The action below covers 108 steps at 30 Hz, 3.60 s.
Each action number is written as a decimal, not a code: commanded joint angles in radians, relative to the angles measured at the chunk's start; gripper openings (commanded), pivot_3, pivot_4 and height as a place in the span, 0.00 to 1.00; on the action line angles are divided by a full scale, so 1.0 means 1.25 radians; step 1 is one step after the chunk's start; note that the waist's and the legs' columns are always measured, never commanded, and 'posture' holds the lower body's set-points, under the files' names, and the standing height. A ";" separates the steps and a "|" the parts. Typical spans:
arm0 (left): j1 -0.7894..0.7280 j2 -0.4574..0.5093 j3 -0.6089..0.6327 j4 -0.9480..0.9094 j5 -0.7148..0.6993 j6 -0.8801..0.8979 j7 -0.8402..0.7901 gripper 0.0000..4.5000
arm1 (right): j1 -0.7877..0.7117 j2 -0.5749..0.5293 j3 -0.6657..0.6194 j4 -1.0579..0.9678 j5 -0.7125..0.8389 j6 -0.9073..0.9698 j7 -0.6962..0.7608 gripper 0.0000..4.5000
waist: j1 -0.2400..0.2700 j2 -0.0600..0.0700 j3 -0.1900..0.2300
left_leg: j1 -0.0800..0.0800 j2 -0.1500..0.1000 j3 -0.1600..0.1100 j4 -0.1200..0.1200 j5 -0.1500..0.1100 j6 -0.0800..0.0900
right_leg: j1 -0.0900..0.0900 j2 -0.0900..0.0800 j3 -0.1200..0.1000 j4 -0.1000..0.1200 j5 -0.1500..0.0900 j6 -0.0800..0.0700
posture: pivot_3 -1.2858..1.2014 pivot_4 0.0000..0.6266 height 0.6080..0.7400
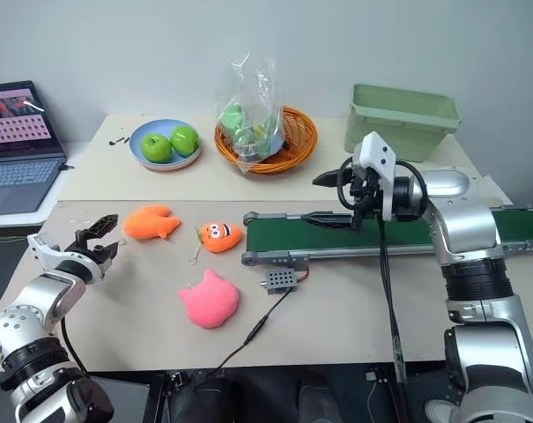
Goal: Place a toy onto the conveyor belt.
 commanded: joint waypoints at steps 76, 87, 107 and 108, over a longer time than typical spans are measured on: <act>-0.174 0.380 -0.993 -0.145 1.478 -1.112 -0.179 0.01 | 0.042 -0.068 -0.059 -0.107 0.011 0.040 -0.074 1.00 | 0.006 0.000 0.000 | -0.006 -0.001 0.000 -0.001 0.000 0.000 | -0.003 0.000 -0.001 -0.001 0.002 0.002 | 0.52 0.24 1.00; -0.152 0.314 -1.029 -0.062 1.536 -1.214 -0.174 0.01 | 0.079 -0.105 -0.085 -0.140 0.025 0.074 -0.085 1.00 | 0.010 0.000 0.000 | -0.006 -0.001 0.000 0.000 0.000 0.001 | -0.003 0.000 -0.001 -0.001 0.002 0.002 | 0.52 0.24 1.00; -0.196 0.218 -1.065 0.131 1.531 -1.326 -0.197 0.40 | 0.153 -0.123 -0.150 -0.223 0.041 0.107 -0.154 1.00 | 0.014 0.000 0.000 | -0.006 -0.001 0.000 0.001 0.000 0.001 | -0.002 0.000 -0.001 0.000 0.002 0.002 | 0.52 0.24 1.00; -0.196 0.213 -1.059 0.127 1.503 -1.325 -0.218 0.49 | 0.153 -0.124 -0.150 -0.223 0.042 0.107 -0.155 1.00 | 0.014 0.000 0.000 | -0.006 -0.001 0.000 0.001 0.000 0.001 | -0.002 0.000 -0.001 0.000 0.002 0.002 | 0.52 0.24 1.00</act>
